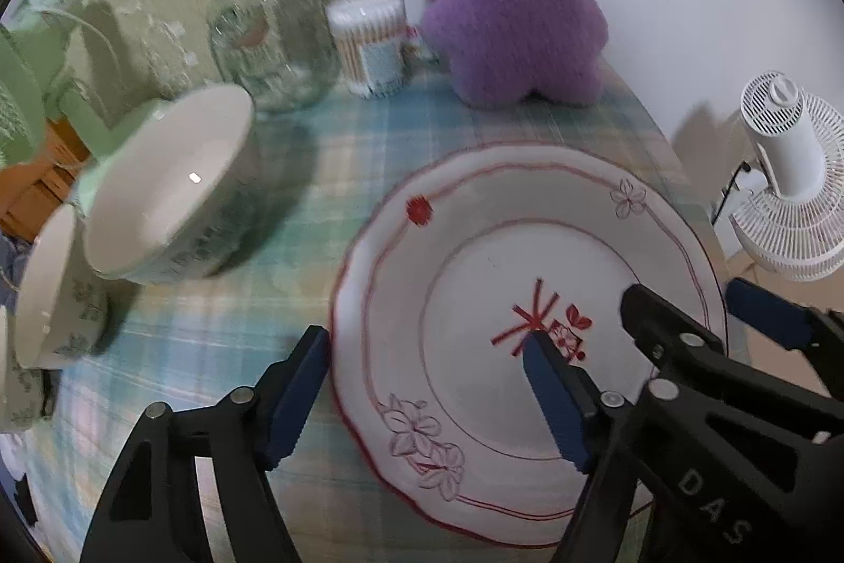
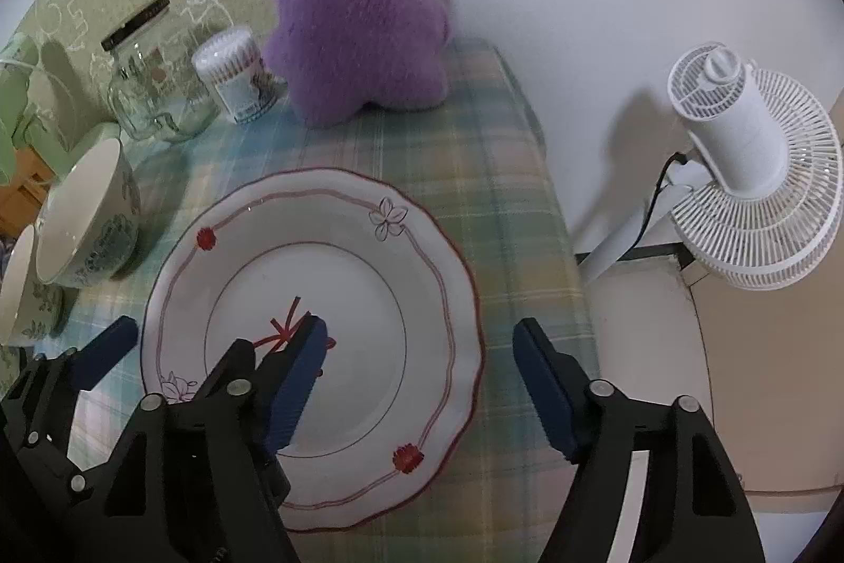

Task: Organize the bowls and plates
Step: 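Move both tools toward the red-rimmed white plate, then grasp the rim of the red-rimmed white plate with the right tool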

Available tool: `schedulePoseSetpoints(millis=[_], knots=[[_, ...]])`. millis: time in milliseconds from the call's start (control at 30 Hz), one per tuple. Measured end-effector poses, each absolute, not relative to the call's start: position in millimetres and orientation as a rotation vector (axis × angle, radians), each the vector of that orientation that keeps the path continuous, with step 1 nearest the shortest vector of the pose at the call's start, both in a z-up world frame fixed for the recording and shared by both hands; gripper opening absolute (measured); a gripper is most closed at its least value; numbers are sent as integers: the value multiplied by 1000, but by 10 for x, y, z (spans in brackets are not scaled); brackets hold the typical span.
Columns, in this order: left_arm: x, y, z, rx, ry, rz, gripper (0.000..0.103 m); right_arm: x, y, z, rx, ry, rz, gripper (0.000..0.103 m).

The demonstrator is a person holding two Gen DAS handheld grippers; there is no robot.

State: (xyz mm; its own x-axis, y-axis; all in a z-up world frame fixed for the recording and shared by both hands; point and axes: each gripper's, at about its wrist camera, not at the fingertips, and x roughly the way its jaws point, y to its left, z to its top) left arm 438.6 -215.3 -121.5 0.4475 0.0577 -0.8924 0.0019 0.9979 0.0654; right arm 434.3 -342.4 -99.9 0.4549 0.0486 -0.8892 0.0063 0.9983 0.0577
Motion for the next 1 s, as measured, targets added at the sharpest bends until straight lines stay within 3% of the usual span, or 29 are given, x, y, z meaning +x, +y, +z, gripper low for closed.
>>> schedulePoseSetpoints(millis=[67,233,500,800,1000], knots=[[4389,-2157,-1235,70,1111,34,76,4361,-3406,-1048,59,1115,41,65],[4373,-2127,-1211,65,1119,31,73,4352,-3373,-1060,47,1118,27,61],[4144,-2115,-1211,96,1151,28,73,4210,-3350,-1039,58,1146,25,60],[3918,-2024,-1217,107,1177,19,63,3947,-3297,-1026,49,1195,58,60],[3990,-1970,-1286,75,1201,-4,61,3996,-3274,-1077,-3,1202,99,60]])
